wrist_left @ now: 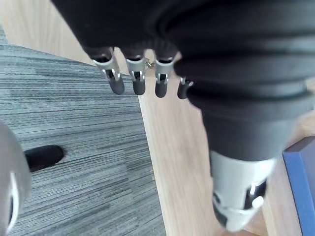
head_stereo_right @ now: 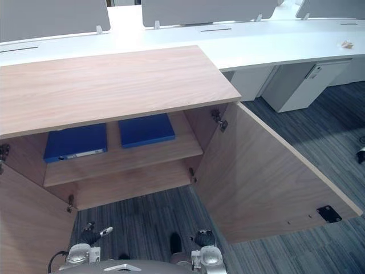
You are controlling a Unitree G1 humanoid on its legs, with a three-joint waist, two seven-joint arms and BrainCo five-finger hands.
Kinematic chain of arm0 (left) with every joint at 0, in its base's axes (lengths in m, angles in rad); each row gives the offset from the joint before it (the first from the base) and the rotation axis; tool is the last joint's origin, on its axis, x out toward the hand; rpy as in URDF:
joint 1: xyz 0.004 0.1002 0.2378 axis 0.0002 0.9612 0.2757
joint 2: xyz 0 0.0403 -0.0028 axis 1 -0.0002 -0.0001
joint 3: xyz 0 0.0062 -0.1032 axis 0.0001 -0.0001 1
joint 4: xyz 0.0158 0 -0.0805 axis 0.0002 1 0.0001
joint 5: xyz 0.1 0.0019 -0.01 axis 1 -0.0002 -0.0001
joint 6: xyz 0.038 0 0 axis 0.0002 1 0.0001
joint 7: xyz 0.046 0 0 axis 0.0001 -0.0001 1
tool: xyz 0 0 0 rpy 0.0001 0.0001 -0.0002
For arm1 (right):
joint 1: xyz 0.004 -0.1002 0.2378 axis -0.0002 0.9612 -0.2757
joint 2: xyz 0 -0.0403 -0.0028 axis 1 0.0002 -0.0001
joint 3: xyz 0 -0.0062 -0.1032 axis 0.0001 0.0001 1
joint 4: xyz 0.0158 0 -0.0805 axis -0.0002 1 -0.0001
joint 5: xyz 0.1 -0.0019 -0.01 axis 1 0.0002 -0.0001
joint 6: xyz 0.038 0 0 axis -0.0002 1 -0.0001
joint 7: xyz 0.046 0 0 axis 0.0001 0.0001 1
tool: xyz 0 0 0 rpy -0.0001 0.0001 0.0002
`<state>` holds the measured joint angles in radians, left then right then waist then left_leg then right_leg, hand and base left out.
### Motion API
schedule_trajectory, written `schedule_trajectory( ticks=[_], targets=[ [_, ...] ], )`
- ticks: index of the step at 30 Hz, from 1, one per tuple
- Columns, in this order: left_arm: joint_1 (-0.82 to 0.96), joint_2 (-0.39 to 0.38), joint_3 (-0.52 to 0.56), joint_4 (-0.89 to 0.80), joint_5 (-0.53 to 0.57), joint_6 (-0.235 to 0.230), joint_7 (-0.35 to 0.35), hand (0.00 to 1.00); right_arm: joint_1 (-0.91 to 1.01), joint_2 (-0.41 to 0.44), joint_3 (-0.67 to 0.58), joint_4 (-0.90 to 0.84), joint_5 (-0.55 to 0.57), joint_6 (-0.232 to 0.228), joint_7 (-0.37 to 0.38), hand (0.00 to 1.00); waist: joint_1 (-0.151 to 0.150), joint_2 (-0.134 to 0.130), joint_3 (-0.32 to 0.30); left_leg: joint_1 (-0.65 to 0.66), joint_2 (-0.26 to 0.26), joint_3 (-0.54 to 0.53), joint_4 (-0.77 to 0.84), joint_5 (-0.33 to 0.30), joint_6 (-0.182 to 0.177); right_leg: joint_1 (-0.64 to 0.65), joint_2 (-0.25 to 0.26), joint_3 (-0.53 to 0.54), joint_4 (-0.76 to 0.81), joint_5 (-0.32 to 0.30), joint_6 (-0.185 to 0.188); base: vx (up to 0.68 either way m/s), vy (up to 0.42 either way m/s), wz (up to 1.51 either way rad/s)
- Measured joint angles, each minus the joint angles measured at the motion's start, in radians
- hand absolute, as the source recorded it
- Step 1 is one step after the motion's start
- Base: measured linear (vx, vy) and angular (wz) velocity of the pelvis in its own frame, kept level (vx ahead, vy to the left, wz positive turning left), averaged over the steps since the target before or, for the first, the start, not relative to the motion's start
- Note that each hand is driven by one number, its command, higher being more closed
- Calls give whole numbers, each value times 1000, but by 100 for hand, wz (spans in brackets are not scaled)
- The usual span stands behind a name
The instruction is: Walk over to the cabinet, pick up the folder, carry it to the office cabinet, place the folder inside the office cabinet, then close the office cabinet door
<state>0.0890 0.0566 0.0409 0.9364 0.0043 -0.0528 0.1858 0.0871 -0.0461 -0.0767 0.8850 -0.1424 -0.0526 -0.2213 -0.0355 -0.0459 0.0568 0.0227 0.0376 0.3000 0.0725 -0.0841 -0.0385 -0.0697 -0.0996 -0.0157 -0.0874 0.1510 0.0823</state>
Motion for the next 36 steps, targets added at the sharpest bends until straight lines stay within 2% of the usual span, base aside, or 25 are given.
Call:
schedule_trajectory(
  ticks=[8, 14, 17, 19, 22, 26, 28, 31, 36],
  targets=[
    [4, 1, 2, 37, 2, 8, -17, 0, 5, 3, -77, 47, 61, 12, 0, 0, -3, 3, -19, 56, -17, 26, -28, -1, 22, 25, 0, 27, 6, 5, 11, 24, 13, -10],
    [0, 2, 41, 41, 1, 14, -17, 0, 25, 3, -214, 28, 181, 13, -6, 0, -30, 5, -20, 85, -18, 111, -22, -36, 12, 13, 9, 102, 6, 6, 9, -50, -3, -43],
    [1, 1, 75, 46, -1, 21, -17, 0, 66, 2, -308, -71, 260, 14, -15, 0, -43, 9, -24, 101, -13, 169, -22, -53, 6, 0, 23, 152, 1, 7, -2, -64, -22, -57],
    [4, 1, 84, 58, -1, 27, -17, 0, 83, -1, -386, -187, 300, 11, -44, 0, -67, 20, -28, 109, -7, 210, -23, -65, 0, -5, 34, 180, 1, 7, -17, -47, -24, -52],
    [0, -4, 84, 55, -1, 30, -17, 0, 89, -5, -470, -315, 333, -6, -72, 0, -84, 32, -35, 132, 4, 261, -22, -83, -10, -5, 53, 217, 1, 7, -20, -11, -23, -50],
    [-2, -6, 84, 54, -1, 29, -17, 0, 71, -11, -524, -414, 340, -15, -93, 0, -101, 46, -44, 138, 17, 301, -21, -92, -18, -23, 70, 243, 6, 6, -20, 40, -29, -34],
    [-2, -9, 84, 54, -1, 29, -18, 0, 41, -32, -536, -446, 343, -16, -94, 0, -110, 59, -44, 142, 22, 319, -20, -91, -17, -34, 80, 253, 7, 18, -9, 68, -24, -28],
    [-19, -14, 83, 51, -1, 28, -21, 0, -42, -117, -531, -479, 352, -33, -92, 0, -125, 89, -27, 151, 27, 333, -24, -97, -25, -36, 91, 256, 7, 19, -10, 26, -41, -20],
    [-27, -16, 69, 15, 0, 10, -40, 0, -140, -238, -467, -476, 353, -43, -81, 0, -130, 111, -9, 148, 27, 332, -22, -99, -26, -40, 92, 257, 5, 17, -10, -56, -57, -2]
  ],
)
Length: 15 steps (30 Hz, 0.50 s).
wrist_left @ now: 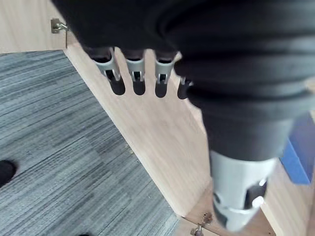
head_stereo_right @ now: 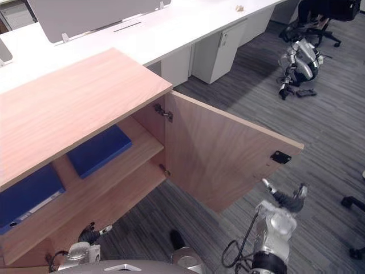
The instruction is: Walk over to the cabinet, pick up the folder, carry it to the office cabinet, place the folder inside the office cabinet, then close the office cabinet door
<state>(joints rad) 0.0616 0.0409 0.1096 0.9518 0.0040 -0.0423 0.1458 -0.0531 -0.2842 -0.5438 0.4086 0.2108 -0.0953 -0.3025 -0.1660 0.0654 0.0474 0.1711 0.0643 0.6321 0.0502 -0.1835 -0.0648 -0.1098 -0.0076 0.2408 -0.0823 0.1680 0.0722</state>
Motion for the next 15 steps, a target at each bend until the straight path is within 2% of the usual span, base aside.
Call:
schedule_trajectory(
  ticks=[6, 15],
  targets=[
    [16, 1, -46, 6, 0, -1, -8, 0, -46, -86, 75, 5, -1, -9, 44, 0, 0, 10, 8, -20, 0, -11, 2, 1, 1, -19, -3, -9, -6, -12, -7, -70, -67, 4],
    [29, 23, -75, 8, 0, -8, -10, 0, -104, -158, 141, 84, -2, -9, 73, 0, -23, 20, 14, -32, -2, -56, 0, 3, 4, -19, -10, -41, -6, -10, 3, -34, -47, 9]
  ],
)
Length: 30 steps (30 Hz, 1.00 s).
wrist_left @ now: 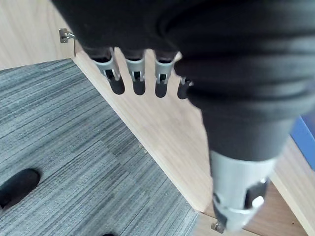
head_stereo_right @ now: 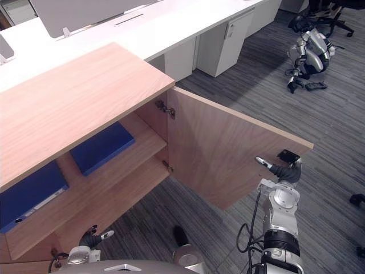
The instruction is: Walk over to the cabinet, pick up the folder, carry it to the office cabinet, place the folder inside the office cabinet, then close the office cabinet door
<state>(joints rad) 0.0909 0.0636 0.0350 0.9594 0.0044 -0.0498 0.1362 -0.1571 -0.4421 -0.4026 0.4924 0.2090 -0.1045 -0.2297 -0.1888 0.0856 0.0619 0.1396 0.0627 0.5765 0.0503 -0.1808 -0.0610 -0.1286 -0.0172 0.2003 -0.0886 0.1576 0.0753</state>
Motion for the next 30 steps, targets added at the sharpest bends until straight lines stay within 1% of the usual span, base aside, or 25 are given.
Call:
schedule_trajectory(
  ticks=[9, 10, 11, 12, 13, 14, 17, 19, 21, 25, 26, 27, 28, 30],
  targets=[
    [1, -1, 0, 13, 4, 0, 1, 0, 3, 13, 17, -23, -3, 0, -6, 0, -6, -1, 3, -1, 2, -3, 1, 3, 4, -3, -1, -15, 0, -3, 3, -53, -55, 1],
    [0, -1, 0, 13, 14, 0, 1, 0, 32, 41, 16, -76, -5, 0, -14, 0, -8, -1, 3, -1, 5, -3, 1, 3, 3, -2, 0, -20, 0, -3, 3, -50, -58, 0],
    [0, -1, 0, 13, 19, 0, 1, 0, 40, 48, 17, -88, -6, 0, -14, 0, -9, -1, 3, 0, 5, -3, 1, 3, 3, -2, 1, -20, 0, -2, 2, -46, -67, -2],
    [1, -1, -4, 15, 27, 0, 2, 0, 79, 84, 26, -144, -18, 0, -16, 0, -16, -2, 4, 2, 8, -3, 1, 3, 3, 0, 4, -20, 0, -2, 2, -25, -44, -2],
    [2, 0, -5, 16, 29, 0, 2, 0, 85, 92, 27, -154, -19, 0, -16, 0, -18, -3, 4, 3, 8, -3, 1, 3, 3, 1, 5, -19, 0, -2, 2, -39, -66, -3],
    [1, 0, -10, 18, 37, 1, 2, 0, 116, 119, 36, -197, -19, 0, -16, 0, -24, -4, 5, 5, 11, -2, 2, 3, 3, 3, 7, -19, 0, -1, 2, -28, -43, -7],
    [-5, 1, -20, 18, 41, 2, 2, 0, 196, 176, 68, -291, -20, 0, -11, 0, -29, -19, 14, 20, 15, 4, 2, 3, 1, 12, 18, -3, 0, 1, -1, -61, -64, -15],
    [-12, 12, -41, 19, 50, 5, 1, 0, 272, 218, 108, -373, -20, 0, 6, 0, -31, -36, 16, 23, 19, 17, 8, 1, -1, 10, 23, 13, 0, 3, -4, -67, -62, -20],
    [-19, 16, -45, 25, 64, 6, 1, 0, 334, 247, 138, -431, -20, -1, 23, 0, -32, -46, 15, 23, 23, 27, 14, 0, -3, 7, 28, 24, 0, 7, -7, -62, -61, -16],
    [-25, 17, -70, 37, 90, 7, 0, 0, 440, 281, 200, -526, -19, -1, 61, 0, -35, -60, 17, 34, 30, 39, 26, -7, -12, 13, 38, 40, 0, 8, -15, -77, -82, -18],
    [-24, 19, -79, 37, 98, 7, -5, 0, 488, 291, 236, -563, -18, -1, 79, 0, -39, -68, 16, 38, 37, 46, 36, -11, -15, 18, 43, 45, 0, 5, -17, -71, -80, -12],
    [-24, 19, -79, 37, 98, 7, -7, 0, 494, 291, 243, -566, -18, -1, 80, 0, -40, -70, 16, 39, 37, 48, 36, -11, -15, 18, 43, 45, 0, 5, -17, -92, -99, -17],
    [-23, 20, -85, 37, 101, 7, -11, 0, 525, 296, 271, -596, -17, -1, 91, 0, -40, -77, 14, 38, 37, 54, 40, -11, -15, 14, 44, 47, 0, 14, -28, -67, -66, -11],
    [-25, 20, -104, 33, 119, 7, -13, 0, 568, 295, 304, -639, -17, -1, 103, 0, -38, -84, 15, 31, 35, 59, 44, -11, -15, 10, 44, 58, 0, 24, -30, -75, -75, -14]
  ],
)
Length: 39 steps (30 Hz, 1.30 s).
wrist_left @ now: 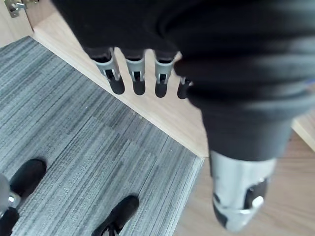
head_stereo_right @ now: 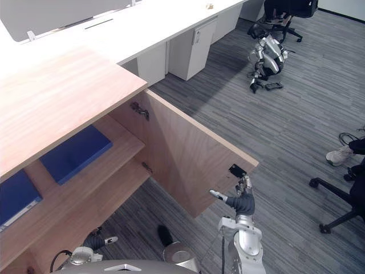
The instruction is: Walk over to the cabinet, pick up the folder, carry it to the office cabinet, place the folder inside the office cabinet, then close the office cabinet door
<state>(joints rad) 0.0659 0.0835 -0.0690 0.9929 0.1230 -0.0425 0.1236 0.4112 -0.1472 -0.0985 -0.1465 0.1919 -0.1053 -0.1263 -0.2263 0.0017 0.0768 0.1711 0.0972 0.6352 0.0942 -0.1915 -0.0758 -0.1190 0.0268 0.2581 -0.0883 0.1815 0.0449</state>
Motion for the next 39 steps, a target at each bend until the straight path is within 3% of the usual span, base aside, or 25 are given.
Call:
schedule_trajectory(
  ticks=[2, 5, 9, 13, 16, 20, 28, 34, 39],
  targets=[
    [0, 3, -13, 0, 2, 0, -2, 0, 33, -1, 28, -27, 0, 0, 22, 0, 1, -10, -1, -6, 1, 1, 10, -2, 3, -4, 0, 7, 1, 8, 1, -77, -73, -12],
    [4, 26, -11, 8, 59, 0, -8, 0, 61, -5, 85, -42, 0, 1, 49, 0, 6, -49, -3, -8, 5, -3, 28, -3, 3, 3, -2, 5, 1, 11, 0, -116, -89, -1],
    [8, 33, -12, 2, 81, 4, -23, 0, 97, -44, 114, -151, -29, 0, 101, 0, 34, -69, -4, -13, 7, -23, 43, -15, 0, 14, -11, -16, 6, 12, -2, -93, -48, 14],
    [18, 38, -13, 2, 107, 4, -28, 0, 115, -102, 204, -233, -96, 0, 173, 0, 62, -112, -24, -36, -2, -88, 41, -14, 3, 19, -28, -57, 7, 9, 2, -78, -33, 29],
    [20, 42, -15, 3, 117, 4, -29, 0, 134, -103, 248, -234, -119, -6, 211, 0, 66, -142, -44, -54, -5, -120, 41, -4, 1, 20, -39, -86, 7, 5, 3, -21, -13, 30],
    [18, 51, -22, 9, 117, 4, -31, 0, 137, -103, 276, -231, -119, -6, 218, 0, 67, -155, -53, -63, -15, -165, 43, 1, 15, 34, -58, -132, 7, -3, 6, -5, 23, 30],
    [16, 84, -21, 18, 117, 4, -42, 0, 81, -100, 325, -191, -98, -5, 229, 0, 98, -156, -57, -85, -32, -231, 43, 4, 34, 48, -85, -199, 7, -17, 1, -19, 21, 28],
    [5, 72, -13, 41, 115, 4, -40, 0, -134, -96, 387, -41, -81, -2, 221, 0, 145, -120, -65, -98, -38, -269, 43, 7, 39, 53, -95, -237, 8, -19, 0, -19, -3, 18],
    [6, 57, -4, 41, 103, 4, -22, 0, -218, -74, 412, 39, -61, 1, 204, 0, 161, -99, -64, -102, -36, -305, 43, 8, 40, 67, -97, -272, 7, -26, 5, -17, -27, 19]
  ],
)
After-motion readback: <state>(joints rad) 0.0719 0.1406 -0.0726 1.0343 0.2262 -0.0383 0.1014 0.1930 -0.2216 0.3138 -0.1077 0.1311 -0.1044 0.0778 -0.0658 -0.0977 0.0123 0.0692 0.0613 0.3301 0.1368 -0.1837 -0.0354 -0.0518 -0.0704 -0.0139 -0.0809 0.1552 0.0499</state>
